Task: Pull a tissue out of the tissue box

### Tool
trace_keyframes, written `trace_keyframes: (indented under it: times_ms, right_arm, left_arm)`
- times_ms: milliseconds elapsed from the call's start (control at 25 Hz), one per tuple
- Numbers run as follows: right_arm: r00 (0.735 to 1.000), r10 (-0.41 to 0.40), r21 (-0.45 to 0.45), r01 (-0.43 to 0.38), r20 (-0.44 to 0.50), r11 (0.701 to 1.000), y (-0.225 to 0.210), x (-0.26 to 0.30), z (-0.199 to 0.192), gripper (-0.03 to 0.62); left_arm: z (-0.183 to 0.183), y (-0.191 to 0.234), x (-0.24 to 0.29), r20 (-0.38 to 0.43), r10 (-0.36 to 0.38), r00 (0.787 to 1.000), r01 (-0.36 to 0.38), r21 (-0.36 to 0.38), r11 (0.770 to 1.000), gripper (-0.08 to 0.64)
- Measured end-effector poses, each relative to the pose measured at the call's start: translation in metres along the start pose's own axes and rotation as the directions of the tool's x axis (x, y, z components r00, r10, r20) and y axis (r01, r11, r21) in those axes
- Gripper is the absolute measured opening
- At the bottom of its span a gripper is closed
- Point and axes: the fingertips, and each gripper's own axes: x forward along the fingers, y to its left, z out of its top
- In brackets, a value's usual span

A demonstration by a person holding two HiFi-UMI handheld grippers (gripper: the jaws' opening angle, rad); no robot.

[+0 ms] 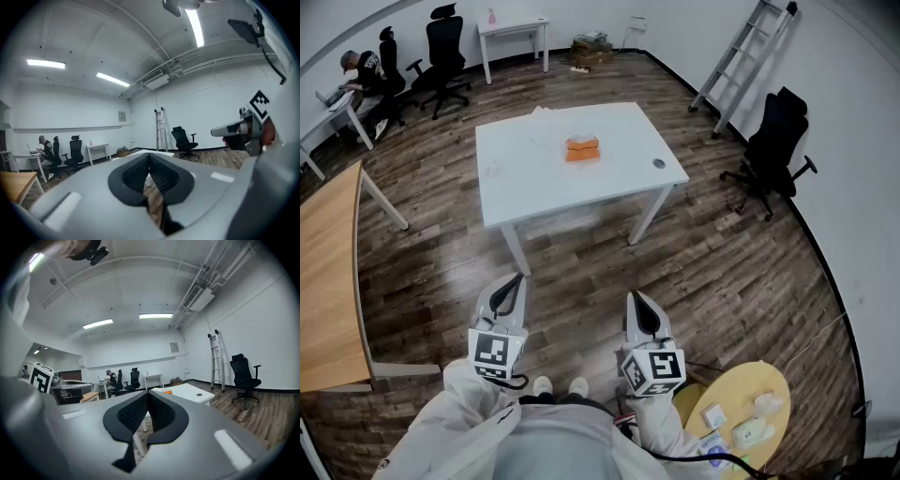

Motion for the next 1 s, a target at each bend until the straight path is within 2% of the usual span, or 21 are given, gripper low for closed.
trace_keyframes:
  times_ms: [280,1000]
  right_arm:
    - [0.999,-0.037,-0.006,0.037,0.004,0.999,-0.014,-0.008,0.004,0.0]
    - [1.0,-0.029,0.026,0.029,0.012,0.999,-0.031,-0.013,0.003,0.002]
  left_arm:
    - [0.003,0.0,0.0,0.004,0.007,1.0,-0.007,-0.009,1.0,0.0]
    - [0.005,-0.006,0.006,-0.007,0.024,1.0,-0.024,0.004,1.0,0.0]
